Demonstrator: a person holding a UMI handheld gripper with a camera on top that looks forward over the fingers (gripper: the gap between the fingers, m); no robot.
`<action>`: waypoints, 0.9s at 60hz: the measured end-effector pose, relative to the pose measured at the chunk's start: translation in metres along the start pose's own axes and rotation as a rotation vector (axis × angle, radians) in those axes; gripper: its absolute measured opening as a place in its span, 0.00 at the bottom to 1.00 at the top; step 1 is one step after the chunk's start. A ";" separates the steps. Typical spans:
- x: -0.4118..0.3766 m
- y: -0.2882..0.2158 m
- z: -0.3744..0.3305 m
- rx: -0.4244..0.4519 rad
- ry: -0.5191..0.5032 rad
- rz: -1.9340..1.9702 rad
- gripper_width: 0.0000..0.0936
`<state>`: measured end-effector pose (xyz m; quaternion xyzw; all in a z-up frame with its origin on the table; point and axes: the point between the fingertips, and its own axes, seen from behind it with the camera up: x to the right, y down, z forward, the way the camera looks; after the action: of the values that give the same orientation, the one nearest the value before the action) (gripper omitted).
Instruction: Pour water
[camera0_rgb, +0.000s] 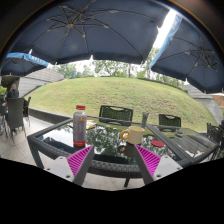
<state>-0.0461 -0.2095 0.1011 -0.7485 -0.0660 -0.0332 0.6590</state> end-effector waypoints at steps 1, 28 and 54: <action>0.001 0.000 0.000 0.000 0.004 0.005 0.90; -0.029 0.006 0.062 -0.048 -0.107 0.065 0.91; -0.161 -0.044 0.199 -0.015 -0.237 0.122 0.90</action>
<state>-0.2191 -0.0154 0.0963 -0.7548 -0.0975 0.0953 0.6416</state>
